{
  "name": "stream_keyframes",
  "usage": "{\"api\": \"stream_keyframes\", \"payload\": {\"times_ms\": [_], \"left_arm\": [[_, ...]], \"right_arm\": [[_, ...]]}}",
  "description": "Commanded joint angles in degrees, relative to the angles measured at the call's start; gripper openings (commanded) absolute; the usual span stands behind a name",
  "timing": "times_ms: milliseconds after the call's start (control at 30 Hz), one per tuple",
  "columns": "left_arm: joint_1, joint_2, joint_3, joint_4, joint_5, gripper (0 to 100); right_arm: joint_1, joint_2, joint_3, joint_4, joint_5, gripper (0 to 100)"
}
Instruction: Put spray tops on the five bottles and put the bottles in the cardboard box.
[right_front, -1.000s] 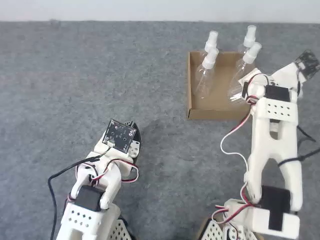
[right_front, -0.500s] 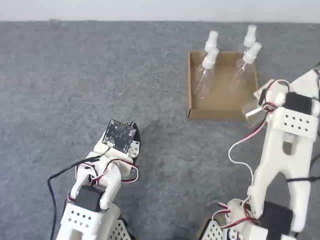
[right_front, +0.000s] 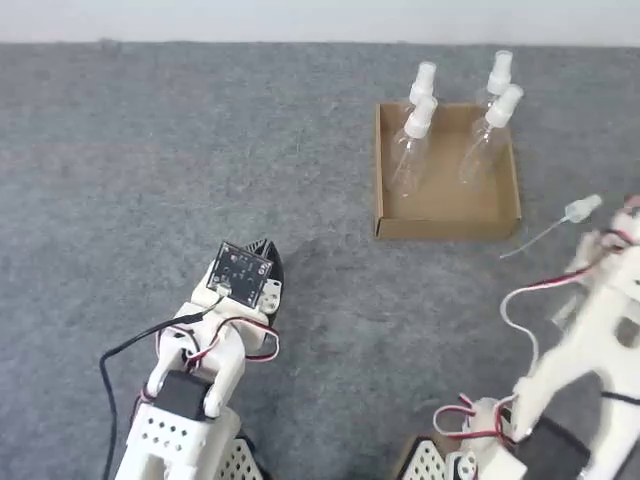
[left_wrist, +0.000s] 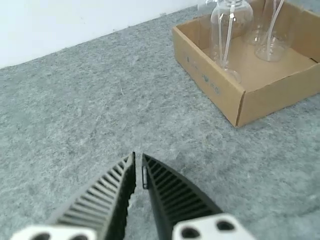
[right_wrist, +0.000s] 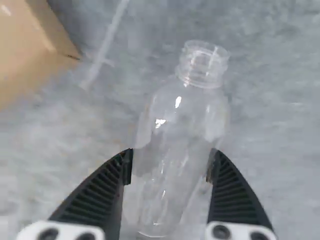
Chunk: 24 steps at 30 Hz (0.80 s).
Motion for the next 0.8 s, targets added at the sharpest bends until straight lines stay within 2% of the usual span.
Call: {"api": "stream_keyframes", "payload": {"times_ms": [0, 133, 200, 300, 500, 633, 767], "left_arm": [[-2.5, -0.9, -0.7, -1.9, -0.3, 1], [-3.9, -0.9, -0.7, -2.1, -0.2, 1], [-3.9, -0.9, -0.7, -2.0, -0.2, 1], [-3.9, -0.9, -0.7, -2.0, -0.2, 1], [-4.0, -0.9, -0.8, -2.0, -0.4, 1], [-4.0, -0.9, -0.8, -2.0, -0.3, 1], [-4.0, -0.9, -0.8, -2.0, -0.3, 1]], "right_arm": [[6.7, -2.8, -2.5, 0.6, 15.1, 12.3], [11.8, -3.0, -2.5, 0.6, 32.1, 12.3], [13.1, -2.6, -2.5, 0.5, 37.2, 12.3], [13.6, -1.7, -0.2, -3.6, 37.7, 12.2], [11.1, 4.6, 7.6, -20.2, 37.7, 12.2], [8.0, 13.7, 6.5, -21.0, 37.3, 13.0], [6.9, 23.5, 1.8, -24.7, 30.4, 20.2]]}}
